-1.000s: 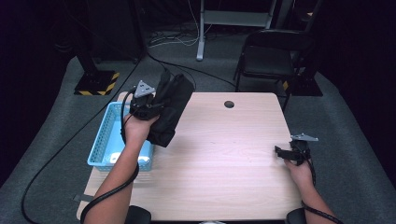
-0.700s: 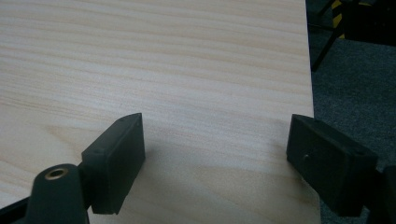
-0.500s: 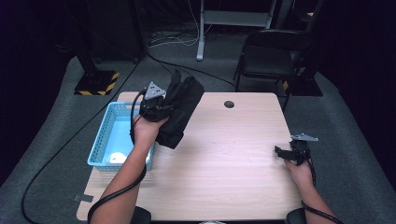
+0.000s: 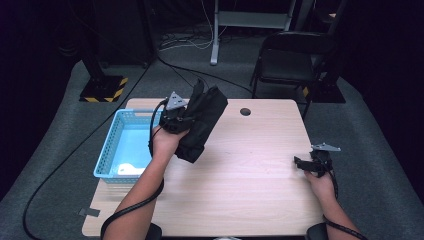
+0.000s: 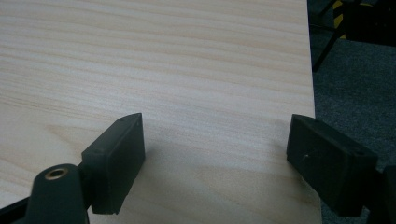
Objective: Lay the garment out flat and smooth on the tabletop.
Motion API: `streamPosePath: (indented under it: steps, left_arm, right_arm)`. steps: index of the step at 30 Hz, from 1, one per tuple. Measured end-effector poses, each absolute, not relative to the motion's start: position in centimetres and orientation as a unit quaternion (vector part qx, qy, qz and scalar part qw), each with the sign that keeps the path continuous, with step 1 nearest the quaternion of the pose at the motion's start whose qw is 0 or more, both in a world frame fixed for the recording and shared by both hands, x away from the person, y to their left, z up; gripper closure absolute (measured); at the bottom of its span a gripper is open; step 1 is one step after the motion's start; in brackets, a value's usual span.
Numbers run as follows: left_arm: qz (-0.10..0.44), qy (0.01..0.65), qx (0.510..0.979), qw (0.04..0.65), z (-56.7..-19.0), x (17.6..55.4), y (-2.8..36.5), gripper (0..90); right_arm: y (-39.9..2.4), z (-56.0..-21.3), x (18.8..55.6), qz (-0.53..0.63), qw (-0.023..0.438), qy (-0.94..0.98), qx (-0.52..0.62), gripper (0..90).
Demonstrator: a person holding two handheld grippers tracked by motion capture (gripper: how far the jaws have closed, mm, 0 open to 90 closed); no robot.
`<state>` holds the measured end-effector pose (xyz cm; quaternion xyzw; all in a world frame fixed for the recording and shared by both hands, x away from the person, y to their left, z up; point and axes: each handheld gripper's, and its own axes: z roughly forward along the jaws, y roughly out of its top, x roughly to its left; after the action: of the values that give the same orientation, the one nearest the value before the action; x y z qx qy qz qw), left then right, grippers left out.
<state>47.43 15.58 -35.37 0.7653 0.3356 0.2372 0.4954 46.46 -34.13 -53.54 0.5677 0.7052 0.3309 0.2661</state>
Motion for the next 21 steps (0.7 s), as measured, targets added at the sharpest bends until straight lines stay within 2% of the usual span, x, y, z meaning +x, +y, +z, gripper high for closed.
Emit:
streamPosePath:
  steps: [21]
  left_arm:
    - [0.216, 0.313, 0.776, 0.504, -36.6, 47.0, 13.0, 73.1]
  right_arm:
    - [-34.1, -53.5, 46.5, 0.331, 0.266, 0.706, 0.567, 18.3]
